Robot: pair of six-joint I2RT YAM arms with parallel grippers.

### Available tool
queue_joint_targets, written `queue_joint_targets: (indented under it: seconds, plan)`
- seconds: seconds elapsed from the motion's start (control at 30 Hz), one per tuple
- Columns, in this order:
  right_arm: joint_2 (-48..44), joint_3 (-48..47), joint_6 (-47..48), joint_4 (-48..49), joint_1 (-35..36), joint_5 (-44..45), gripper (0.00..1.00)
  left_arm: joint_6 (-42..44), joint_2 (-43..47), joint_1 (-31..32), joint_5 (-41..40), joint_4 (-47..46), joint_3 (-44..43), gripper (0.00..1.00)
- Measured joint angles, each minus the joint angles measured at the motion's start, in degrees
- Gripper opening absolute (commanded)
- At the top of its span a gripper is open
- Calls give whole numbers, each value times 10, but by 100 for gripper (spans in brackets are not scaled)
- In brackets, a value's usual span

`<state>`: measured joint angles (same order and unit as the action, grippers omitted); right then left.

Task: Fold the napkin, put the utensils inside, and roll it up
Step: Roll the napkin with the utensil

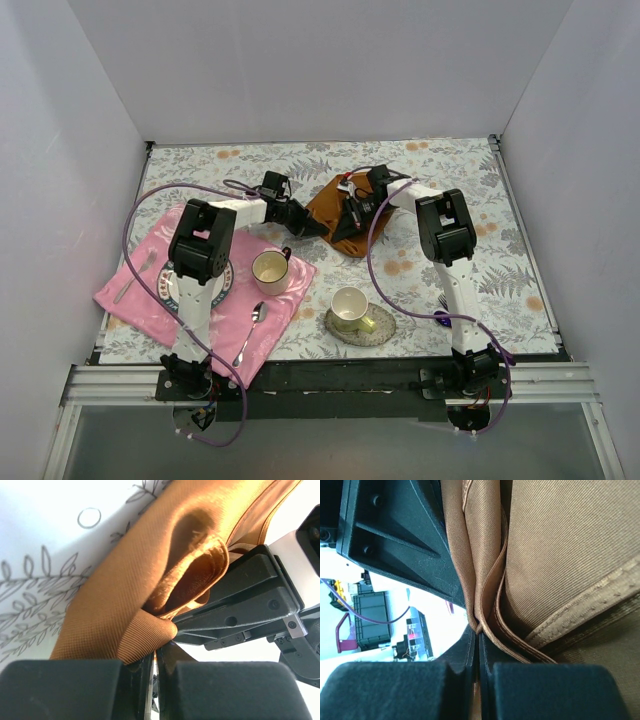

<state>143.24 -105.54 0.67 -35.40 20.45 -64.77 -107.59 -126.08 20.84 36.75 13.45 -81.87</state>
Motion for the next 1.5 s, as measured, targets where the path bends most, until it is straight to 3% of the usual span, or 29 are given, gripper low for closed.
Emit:
queue_joint_targets:
  seconds: [0.3, 0.53, 0.93, 1.5]
  plan:
    - [-4, -33, 14, -59, 2, 47, 31, 12, -23, 0, 3, 42, -34, 0]
    - [-41, -47, 26, -101, 10, 143, 44, 21, -33, 0, 3, 63, -56, 0]
    - [-93, -47, 52, -118, 10, 285, 45, 36, -40, 3, -9, 97, -88, 0]
    - [-73, -54, 42, -50, 9, 310, 33, 34, -58, 5, -16, 108, -137, 0]
